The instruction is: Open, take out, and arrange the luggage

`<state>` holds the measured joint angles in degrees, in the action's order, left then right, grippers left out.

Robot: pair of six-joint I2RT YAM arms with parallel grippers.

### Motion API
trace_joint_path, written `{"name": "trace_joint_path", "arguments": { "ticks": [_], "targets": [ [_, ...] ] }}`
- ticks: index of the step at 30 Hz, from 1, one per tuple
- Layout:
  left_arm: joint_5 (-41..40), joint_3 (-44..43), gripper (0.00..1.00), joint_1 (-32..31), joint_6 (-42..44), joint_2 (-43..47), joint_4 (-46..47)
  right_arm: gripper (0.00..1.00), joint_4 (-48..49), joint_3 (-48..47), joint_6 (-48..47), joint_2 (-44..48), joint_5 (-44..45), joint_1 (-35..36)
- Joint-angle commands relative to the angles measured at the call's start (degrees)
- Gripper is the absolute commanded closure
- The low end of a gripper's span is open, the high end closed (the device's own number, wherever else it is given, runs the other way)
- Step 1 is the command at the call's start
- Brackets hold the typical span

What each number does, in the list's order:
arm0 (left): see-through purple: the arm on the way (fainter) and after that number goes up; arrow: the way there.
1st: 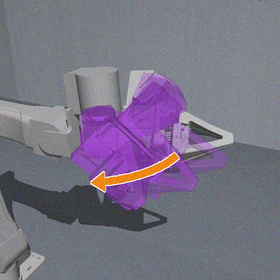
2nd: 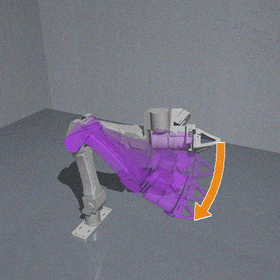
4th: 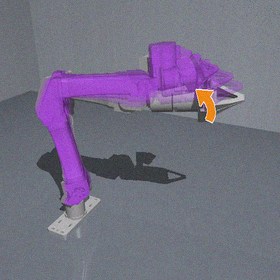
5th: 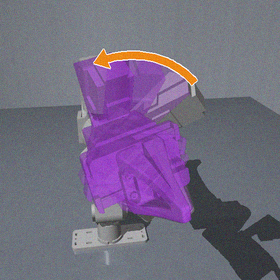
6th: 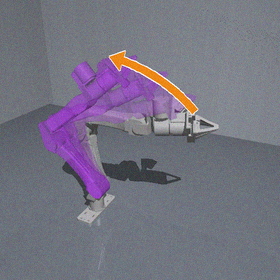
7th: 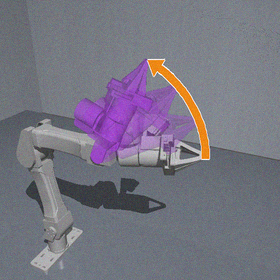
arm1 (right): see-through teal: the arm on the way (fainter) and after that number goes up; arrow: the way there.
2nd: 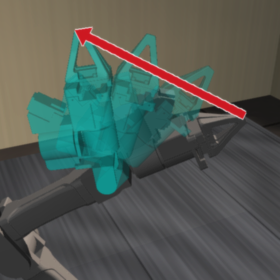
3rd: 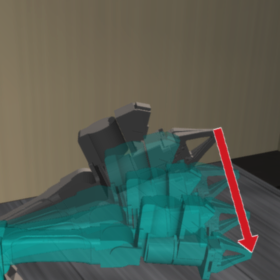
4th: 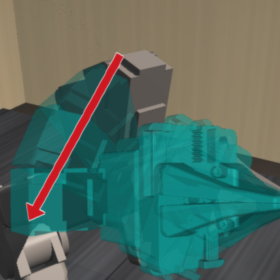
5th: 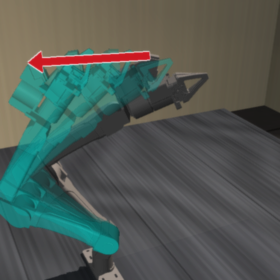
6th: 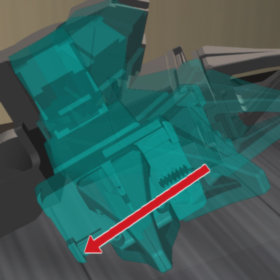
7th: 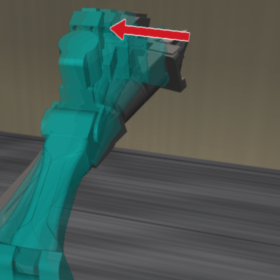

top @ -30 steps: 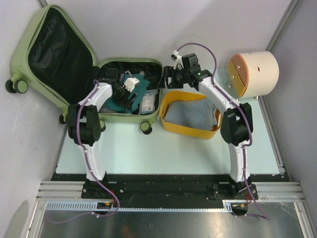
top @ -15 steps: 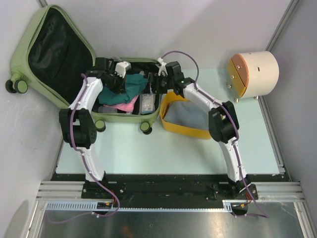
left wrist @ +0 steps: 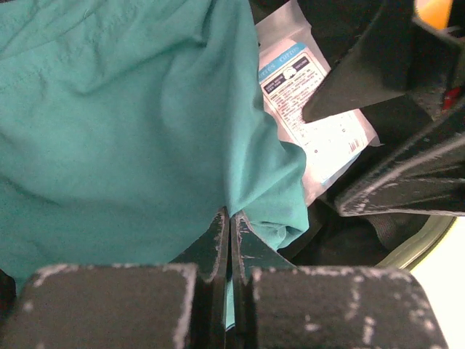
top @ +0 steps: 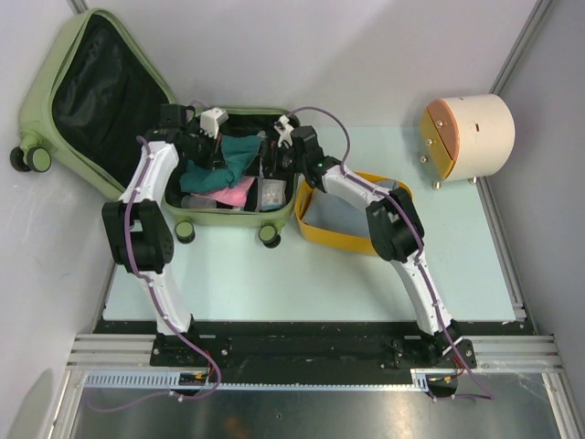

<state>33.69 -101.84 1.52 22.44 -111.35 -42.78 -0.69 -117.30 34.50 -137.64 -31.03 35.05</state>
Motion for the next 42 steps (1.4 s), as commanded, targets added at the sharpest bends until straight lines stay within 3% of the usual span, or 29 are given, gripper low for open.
{"name": "trace_joint_path", "arguments": {
  "ticks": [1,18,21,23,24,25,26,28,29,33,34,35,42],
  "targets": [
    [6.1,-0.6,1.00,0.4,0.9,2.5,0.8,0.02,10.4,-2.8,9.6,-1.8,2.5,0.0],
    [11.7,4.0,1.00,-0.6,2.0,3.6,0.9,0.01,8.7,-12.5,12.8,-10.8,7.4,2.9],
    [12.4,4.3,1.00,-0.5,2.3,3.9,0.8,0.12,8.7,-12.7,12.8,-11.2,7.9,3.3],
    [12.7,4.3,0.99,-0.5,2.7,4.3,0.9,0.29,8.5,-13.1,12.4,-11.6,8.2,3.4],
    [12.7,4.4,1.00,-0.5,3.0,4.5,0.9,0.38,8.4,-13.6,12.2,-11.6,8.3,3.4],
    [12.2,4.5,0.99,-0.6,3.1,5.0,0.9,0.66,8.4,-13.8,11.9,-11.5,8.3,3.4],
    [11.4,4.4,0.94,-0.5,3.2,5.3,0.9,0.79,8.5,-14.0,11.5,-11.4,8.4,3.4],
    [9.7,3.8,0.73,0.3,2.9,5.7,0.9,1.00,8.8,-14.3,11.8,-10.9,8.7,3.1],
    [8.8,3.6,0.47,0.8,2.6,6.0,0.9,1.00,9.0,-14.4,11.9,-10.5,8.6,2.9],
    [5.3,3.2,0.22,3.6,2.9,7.3,1.6,1.00,12.1,-15.1,11.6,-9.8,7.0,1.9],
    [4.9,3.2,0.20,4.7,3.1,7.3,1.6,1.00,12.6,-15.4,11.6,-9.8,6.5,1.7],
    [4.6,3.1,0.09,5.3,3.1,7.3,1.7,1.00,13.1,-16.6,11.4,-9.9,6.5,1.6],
    [5.9,2.3,0.07,7.4,1.1,6.8,2.7,1.00,15.1,-21.4,9.3,-11.6,9.4,0.6]
  ]
}}
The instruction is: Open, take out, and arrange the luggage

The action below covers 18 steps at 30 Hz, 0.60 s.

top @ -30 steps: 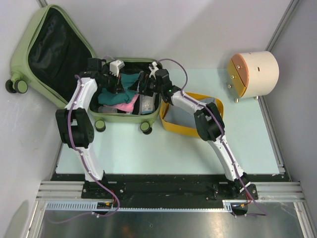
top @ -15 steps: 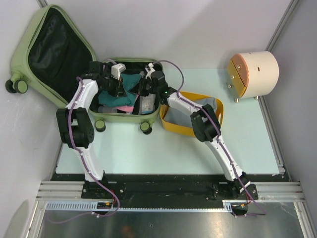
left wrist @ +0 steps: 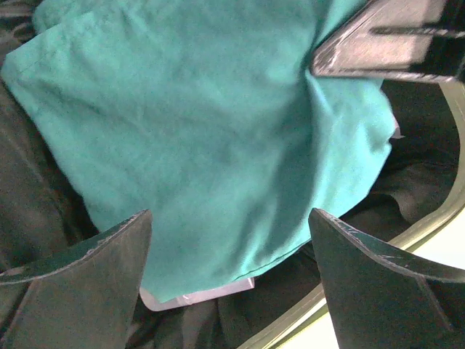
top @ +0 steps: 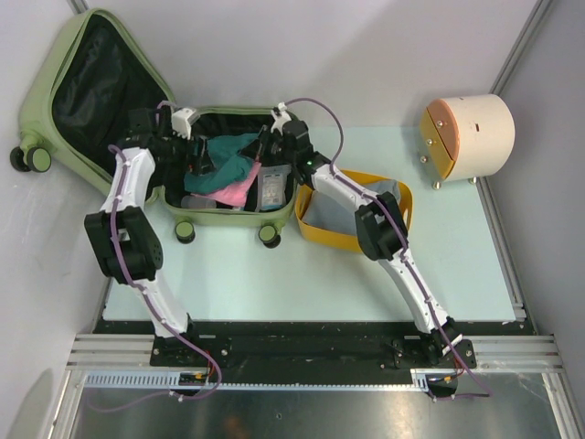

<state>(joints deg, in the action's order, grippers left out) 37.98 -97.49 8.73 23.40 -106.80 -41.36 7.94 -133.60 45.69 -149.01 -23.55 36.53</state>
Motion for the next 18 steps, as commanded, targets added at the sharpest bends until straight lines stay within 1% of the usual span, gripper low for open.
{"name": "trace_joint_path", "arguments": {
  "ticks": [1,5,8,13,14,16,17,18],
  "targets": [
    [1.5,-1.8,0.07,0.1,-0.1,2.3,1.5,1.00,6.7,-5.3,-2.1,-0.2,2.6,-1.0],
    [0.3,-0.7,0.07,0.3,-1.4,2.8,3.6,1.00,7.5,-6.3,-2.3,-0.9,4.0,-1.6],
    [2.2,0.5,0.06,0.4,-1.5,3.5,4.8,1.00,7.9,-7.0,-2.2,-1.3,4.5,-1.8],
    [2.4,5.3,0.03,0.1,3.7,5.2,7.4,1.00,8.8,-9.4,-2.7,-2.0,5.9,-2.1],
    [2.1,6.0,0.02,-0.2,6.1,5.9,7.8,1.00,9.1,-9.7,-2.7,-1.9,6.1,-2.2],
    [1.0,8.8,0.00,-1.4,8.8,6.7,8.3,1.00,9.1,-9.8,-2.6,-1.7,6.3,-2.3],
    [-1.0,9.9,0.00,-2.0,11.4,7.6,9.3,1.00,9.4,-9.8,-2.4,-1.6,6.2,-2.3],
    [-1.9,12.5,0.00,-2.6,11.9,7.9,10.3,1.00,9.4,-9.8,-2.2,-1.6,6.1,-2.3]
  ]
}}
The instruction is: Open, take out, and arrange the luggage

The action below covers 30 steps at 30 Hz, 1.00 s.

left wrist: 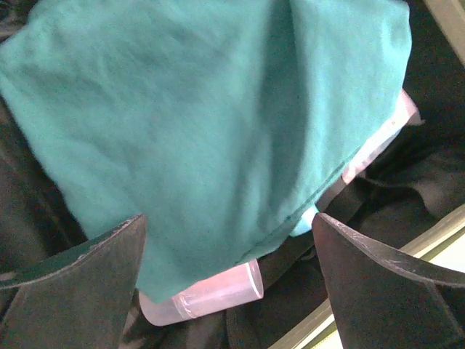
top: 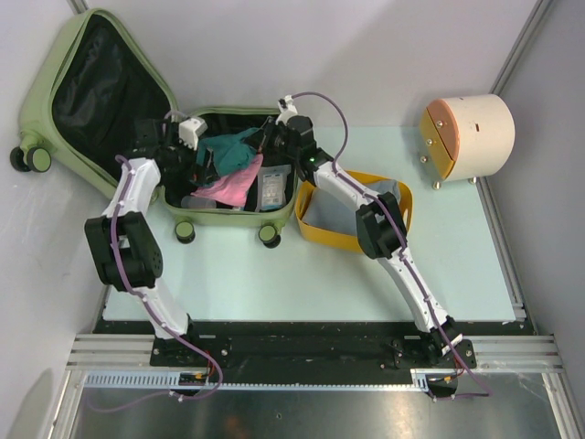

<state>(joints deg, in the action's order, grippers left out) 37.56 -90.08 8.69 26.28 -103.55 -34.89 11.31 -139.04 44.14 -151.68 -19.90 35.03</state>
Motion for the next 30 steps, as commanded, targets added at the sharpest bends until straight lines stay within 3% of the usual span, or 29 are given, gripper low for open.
{"name": "trace_joint_path", "arguments": {
  "ticks": [1,6,9,11,12,15,17,18,21,30],
  "targets": [
    [-2.5,6.4,0.00,-3.0,9.0,5.0,5.5,1.00,6.0,-4.2,-0.5,1.2,2.1,-0.7],
    [-12.4,10.9,0.00,-4.2,4.8,3.8,21.9,1.00,6.9,-3.0,0.0,2.1,0.0,-0.7],
    [-14.8,5.6,0.12,-4.7,0.4,1.7,24.2,1.00,7.4,-2.2,-0.5,3.1,-0.9,-0.8],
    [-14.3,3.7,0.28,-4.6,-1.7,1.9,25.0,1.00,8.6,-1.1,-0.4,4.6,-1.0,-1.1],
    [-13.6,2.9,0.42,-4.7,-1.8,2.7,25.4,1.00,9.0,-0.5,-0.3,5.0,-1.1,-1.1],
    [-13.0,2.2,0.66,-5.0,-2.6,4.1,26.0,1.00,9.6,-0.9,-0.4,5.9,-1.4,-1.5],
    [-12.5,1.9,0.74,-5.0,-2.5,5.4,26.0,1.00,9.8,-1.3,-0.4,6.2,-1.3,-1.6],
    [-12.1,1.8,0.85,-5.1,-2.5,5.7,26.0,1.00,9.9,-1.6,-0.6,6.4,-1.3,-1.8],
    [-11.9,0.9,1.00,-5.7,-2.7,7.0,25.9,1.00,10.3,-2.0,-0.6,7.3,-1.5,-2.0],
    [-12.2,-0.6,1.00,-8.1,-3.1,14.0,25.8,1.00,12.9,1.7,0.3,13.2,-2.3,-2.2]
  ]
}}
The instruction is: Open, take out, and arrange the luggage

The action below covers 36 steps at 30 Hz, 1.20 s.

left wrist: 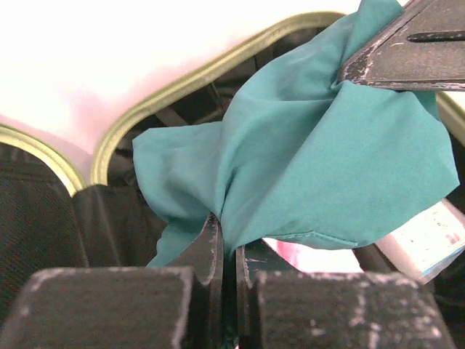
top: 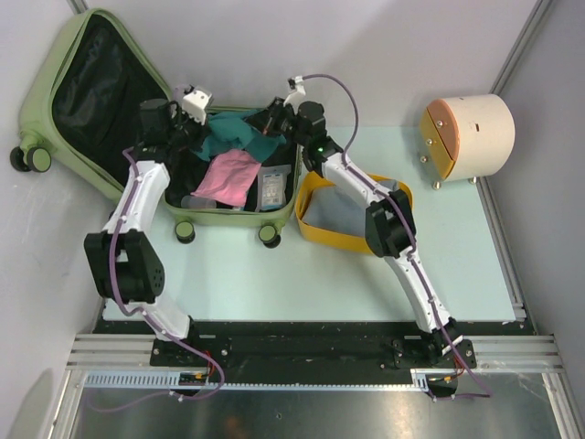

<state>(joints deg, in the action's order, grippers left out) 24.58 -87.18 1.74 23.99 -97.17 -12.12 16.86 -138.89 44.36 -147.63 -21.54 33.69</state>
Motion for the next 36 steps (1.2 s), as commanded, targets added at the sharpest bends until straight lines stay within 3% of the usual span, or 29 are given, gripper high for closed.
{"name": "trace_joint_path", "arguments": {
  "ticks": [1,7,14,20,29,36],
  "targets": [
    [1.0,-3.4,1.00,-1.2,-1.1,8.1,3.2,1.00,7.3,2.2,0.2,10.6,-0.9,-1.3],
    [4.5,-3.1,1.00,-3.8,-2.4,12.9,2.3,1.00,6.7,10.0,1.7,18.1,-2.4,-3.0],
    [7.9,0.2,1.00,-11.4,-3.1,19.0,-0.4,1.00,5.9,35.0,2.0,37.9,-4.4,-5.5],
    [11.1,3.1,1.00,-18.9,-6.6,22.0,-1.4,1.00,-4.9,52.1,-1.5,55.3,-4.7,-7.2],
    [11.7,2.8,1.00,-32.2,-8.5,17.4,-1.4,1.00,-23.7,62.2,-7.5,71.0,-2.3,-12.9],
    [7.8,-0.2,1.00,-36.2,-7.0,8.4,-1.3,1.00,-21.6,72.1,-4.5,71.9,-5.1,-19.5]
  ]
}}
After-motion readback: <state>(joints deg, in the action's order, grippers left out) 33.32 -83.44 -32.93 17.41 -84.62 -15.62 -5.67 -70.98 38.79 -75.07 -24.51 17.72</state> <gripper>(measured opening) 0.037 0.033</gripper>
